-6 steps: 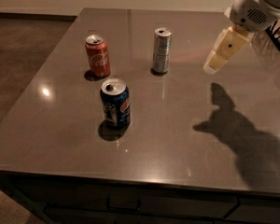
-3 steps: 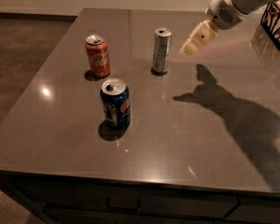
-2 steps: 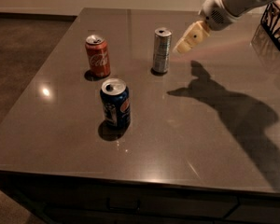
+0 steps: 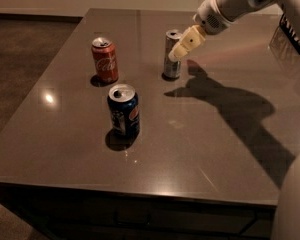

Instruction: Move redbull can near coke can

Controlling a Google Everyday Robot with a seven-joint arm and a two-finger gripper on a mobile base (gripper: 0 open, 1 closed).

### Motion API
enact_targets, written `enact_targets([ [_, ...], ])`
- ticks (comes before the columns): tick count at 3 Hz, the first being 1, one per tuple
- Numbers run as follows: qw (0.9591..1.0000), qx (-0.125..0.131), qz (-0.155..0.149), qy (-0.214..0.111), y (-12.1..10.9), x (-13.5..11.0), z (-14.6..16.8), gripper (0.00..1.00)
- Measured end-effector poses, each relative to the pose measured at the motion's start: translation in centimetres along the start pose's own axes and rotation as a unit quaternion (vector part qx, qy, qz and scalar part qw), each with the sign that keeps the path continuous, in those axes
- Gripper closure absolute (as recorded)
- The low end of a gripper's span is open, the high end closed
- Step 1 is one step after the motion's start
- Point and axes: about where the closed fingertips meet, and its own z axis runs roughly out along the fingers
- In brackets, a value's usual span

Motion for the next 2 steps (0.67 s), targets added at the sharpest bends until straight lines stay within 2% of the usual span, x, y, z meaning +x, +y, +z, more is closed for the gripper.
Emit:
enact_targets([
  [1,0.9998,-0.021,-0.001,-0.004,0.32,-0.63,1.25,0.18],
  [2,0.9991,-0.042,-0.003,-0.01,0.94,-1.34,1.82,0.42],
])
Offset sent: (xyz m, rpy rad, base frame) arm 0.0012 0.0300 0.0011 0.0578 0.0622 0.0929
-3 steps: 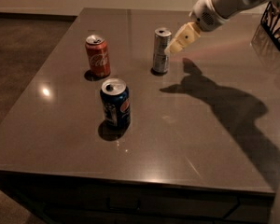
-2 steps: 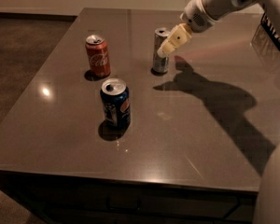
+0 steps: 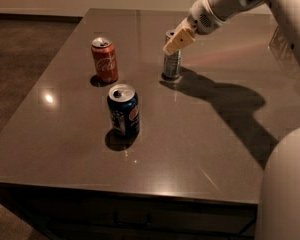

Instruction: Move redbull can near coke can

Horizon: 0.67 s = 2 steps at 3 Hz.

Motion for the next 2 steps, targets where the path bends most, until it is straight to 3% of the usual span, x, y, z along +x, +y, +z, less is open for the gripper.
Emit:
enact_targets([
  [1,0.9998,-0.016,-0.009,-0.005,0.8,-1.1,0.2,0.64],
  [2,0.9983,-0.038,-0.041,-0.019,2.6,-3.6,0.5,0.87],
])
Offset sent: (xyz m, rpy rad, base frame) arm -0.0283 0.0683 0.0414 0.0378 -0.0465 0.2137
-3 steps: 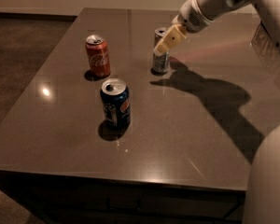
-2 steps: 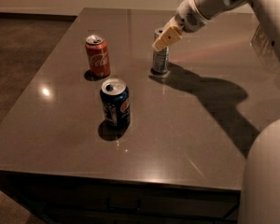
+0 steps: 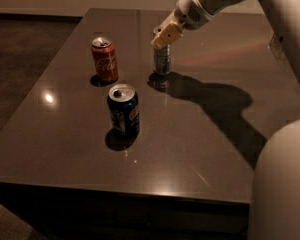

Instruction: Move redbull can near coke can

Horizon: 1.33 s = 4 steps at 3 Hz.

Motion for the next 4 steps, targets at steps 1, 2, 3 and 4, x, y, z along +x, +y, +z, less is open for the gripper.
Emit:
enact_targets([
  [1,0.9991,-0.018,-0.037,-0.007,1.6,-3.1,1.5,1.0],
  [2,0.9971,-0.036,-0.067,-0.007,2.7,-5.5,3.3,1.0],
  [3,0.9949,-0.053,-0.086,0.002,3.6,-6.9,5.5,0.85],
  [4,0.994,-0.066,-0.087,0.011,4.0,-6.8,7.0,0.62],
])
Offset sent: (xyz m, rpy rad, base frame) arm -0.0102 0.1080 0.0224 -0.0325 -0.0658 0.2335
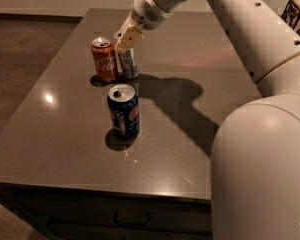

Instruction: Move redbull can near coke can

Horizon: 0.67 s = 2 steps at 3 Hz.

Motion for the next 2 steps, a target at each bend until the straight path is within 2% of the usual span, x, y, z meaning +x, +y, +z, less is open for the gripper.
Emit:
enact_targets([
  [2,0.9999,-0.009,0.005,-0.003,0.4,0.5,1.14,0.17],
])
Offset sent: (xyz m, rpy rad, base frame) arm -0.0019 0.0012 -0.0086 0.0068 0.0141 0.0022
